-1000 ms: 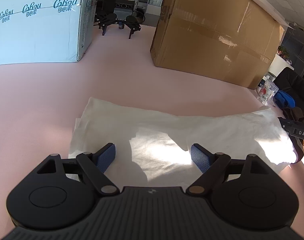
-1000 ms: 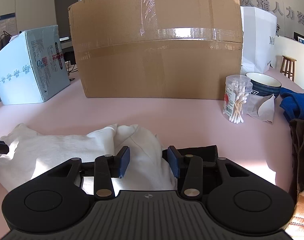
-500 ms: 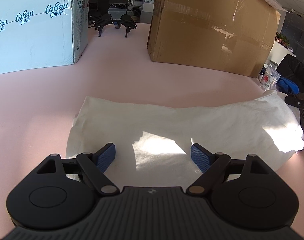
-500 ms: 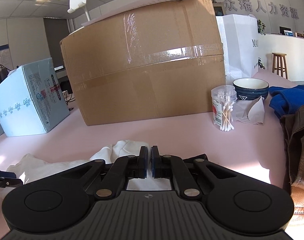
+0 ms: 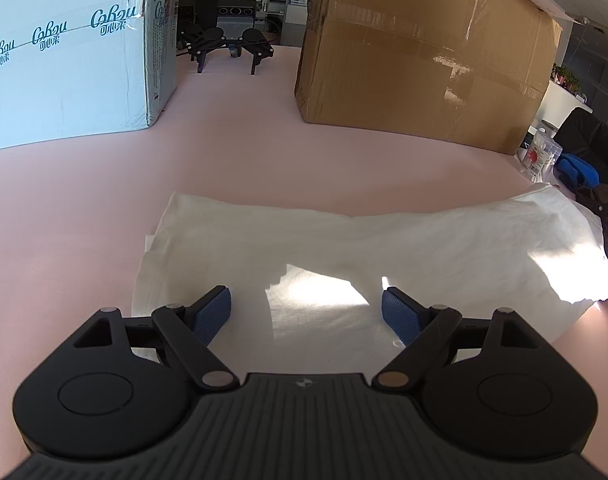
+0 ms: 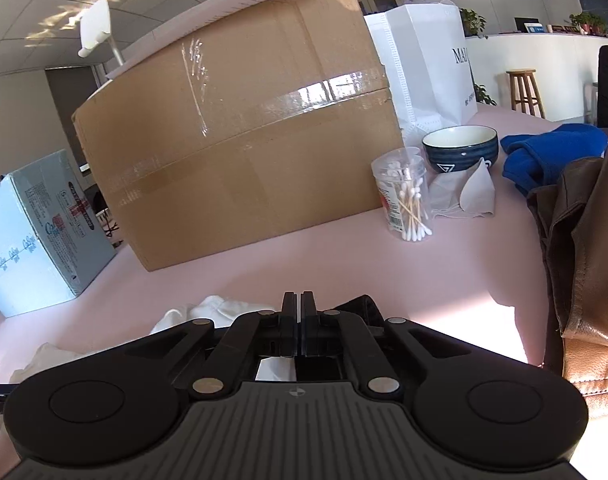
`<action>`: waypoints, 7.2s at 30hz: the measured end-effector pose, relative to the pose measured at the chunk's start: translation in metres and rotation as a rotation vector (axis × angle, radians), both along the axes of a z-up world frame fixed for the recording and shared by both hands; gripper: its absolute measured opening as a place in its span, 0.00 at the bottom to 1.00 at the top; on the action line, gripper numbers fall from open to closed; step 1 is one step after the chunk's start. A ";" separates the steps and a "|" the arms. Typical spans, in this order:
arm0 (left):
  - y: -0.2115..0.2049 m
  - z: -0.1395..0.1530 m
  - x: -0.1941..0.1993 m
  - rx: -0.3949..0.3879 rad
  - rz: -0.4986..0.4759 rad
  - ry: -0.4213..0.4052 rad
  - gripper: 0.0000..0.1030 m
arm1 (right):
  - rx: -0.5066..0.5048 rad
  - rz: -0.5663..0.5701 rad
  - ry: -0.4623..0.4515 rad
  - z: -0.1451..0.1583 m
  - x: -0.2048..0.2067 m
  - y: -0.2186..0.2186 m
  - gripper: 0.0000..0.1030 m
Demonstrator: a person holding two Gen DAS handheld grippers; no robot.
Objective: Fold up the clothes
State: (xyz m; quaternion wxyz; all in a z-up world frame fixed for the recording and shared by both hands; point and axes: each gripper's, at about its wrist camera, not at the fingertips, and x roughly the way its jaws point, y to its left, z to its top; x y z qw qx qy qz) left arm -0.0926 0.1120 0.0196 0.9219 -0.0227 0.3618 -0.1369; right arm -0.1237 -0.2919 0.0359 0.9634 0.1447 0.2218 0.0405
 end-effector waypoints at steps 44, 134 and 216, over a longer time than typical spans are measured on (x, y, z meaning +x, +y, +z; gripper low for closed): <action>-0.004 -0.003 -0.001 0.049 -0.016 -0.009 0.79 | -0.361 -0.122 0.114 -0.024 0.010 0.031 0.05; 0.089 0.017 -0.041 -0.269 0.112 -0.036 0.80 | -0.111 0.039 -0.213 0.080 -0.034 0.229 0.04; 0.069 0.008 -0.029 0.021 0.310 -0.134 0.76 | 0.019 0.210 0.003 -0.005 -0.039 0.185 0.77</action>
